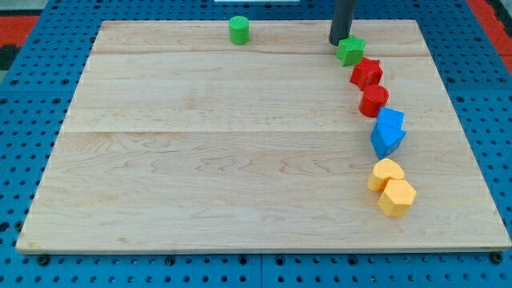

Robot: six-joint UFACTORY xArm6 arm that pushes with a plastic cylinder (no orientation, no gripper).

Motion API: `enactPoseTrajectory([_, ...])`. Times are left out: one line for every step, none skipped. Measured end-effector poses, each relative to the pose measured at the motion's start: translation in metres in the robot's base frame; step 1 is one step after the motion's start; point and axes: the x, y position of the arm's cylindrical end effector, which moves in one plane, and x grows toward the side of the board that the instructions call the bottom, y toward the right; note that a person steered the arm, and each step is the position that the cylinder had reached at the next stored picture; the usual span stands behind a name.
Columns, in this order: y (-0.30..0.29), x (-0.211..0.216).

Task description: Push the green circle above the green star

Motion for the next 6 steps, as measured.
enactPoseTrajectory([-0.022,0.0])
enactPoseTrajectory([-0.092,0.015])
enactPoseTrajectory([-0.153,0.064])
enactPoseTrajectory([-0.255,0.064])
enactPoseTrajectory([-0.272,0.012])
enactPoseTrajectory([-0.268,-0.034])
